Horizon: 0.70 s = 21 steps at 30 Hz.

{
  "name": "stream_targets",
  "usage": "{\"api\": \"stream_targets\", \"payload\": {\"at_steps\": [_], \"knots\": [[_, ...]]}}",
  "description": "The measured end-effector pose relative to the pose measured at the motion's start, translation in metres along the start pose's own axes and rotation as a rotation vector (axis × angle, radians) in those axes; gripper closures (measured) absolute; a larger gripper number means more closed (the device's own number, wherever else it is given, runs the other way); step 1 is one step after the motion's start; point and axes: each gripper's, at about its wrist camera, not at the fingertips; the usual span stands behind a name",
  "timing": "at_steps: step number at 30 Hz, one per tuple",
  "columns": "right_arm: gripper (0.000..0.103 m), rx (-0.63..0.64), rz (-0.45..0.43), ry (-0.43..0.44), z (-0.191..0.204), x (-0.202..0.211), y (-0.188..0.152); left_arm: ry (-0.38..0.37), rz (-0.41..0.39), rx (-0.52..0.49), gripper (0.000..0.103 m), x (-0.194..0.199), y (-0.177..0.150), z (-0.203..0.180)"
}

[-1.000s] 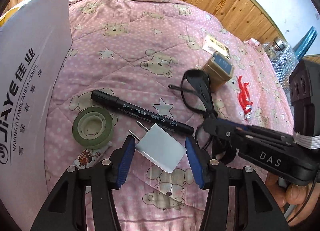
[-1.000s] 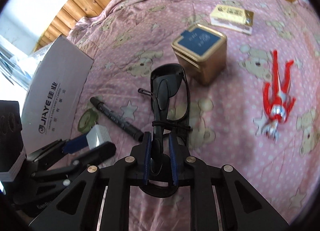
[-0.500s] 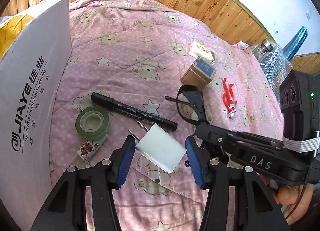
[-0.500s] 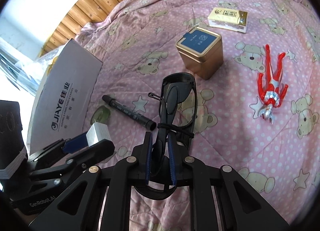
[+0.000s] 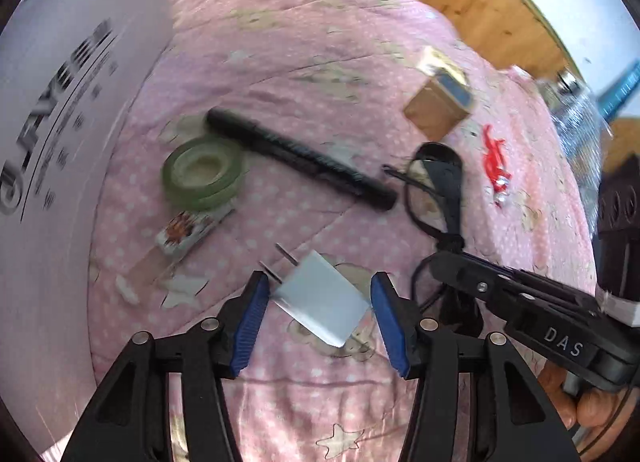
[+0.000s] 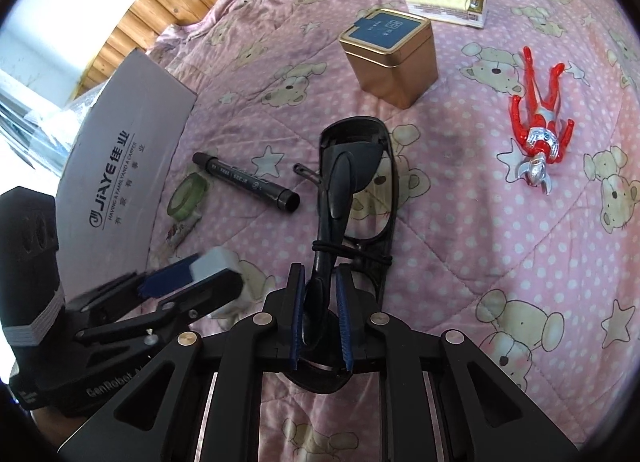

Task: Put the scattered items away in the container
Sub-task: 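Grasp the white charger with the left tool while the right tool grasps the black sunglasses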

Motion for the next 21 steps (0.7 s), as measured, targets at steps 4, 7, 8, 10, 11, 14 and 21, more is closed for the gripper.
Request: {"api": "stream_targets", "payload": {"at_steps": [4, 7, 8, 10, 11, 14, 21], "knots": [[0.085, -0.027, 0.01, 0.023, -0.003, -0.001, -0.001, -0.004, -0.029, -0.113, 0.06, 0.004, 0.009, -0.009], [0.084, -0.03, 0.01, 0.026, -0.004, -0.002, -0.001, 0.026, -0.031, -0.051, 0.051, 0.009, 0.011, -0.002], [0.084, -0.028, 0.01, 0.026, -0.003, -0.002, -0.001, 0.027, -0.026, -0.041, 0.051, 0.01, 0.009, -0.002], [0.084, -0.03, 0.011, 0.027, -0.004, -0.003, -0.001, 0.026, -0.013, -0.021, 0.051, 0.01, 0.004, -0.003], [0.084, -0.031, 0.011, 0.028, -0.004, -0.003, -0.001, 0.031, -0.006, -0.006, 0.051, 0.009, 0.001, -0.004], [0.084, -0.034, 0.013, 0.028, -0.005, -0.004, -0.001, 0.02, 0.028, 0.076, 0.051, -0.002, -0.005, -0.005], [0.086, -0.02, 0.019, 0.036, -0.005, 0.001, -0.001, 0.039, 0.031, 0.018, 0.068, -0.004, -0.005, -0.002]]}}
Point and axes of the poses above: each gripper's, at about its wrist camera, not at the fingertips, and x roughly against the way its jaws point, z to its left, y to its top, and after that the axes turned 13 degrees about -z, right-handed
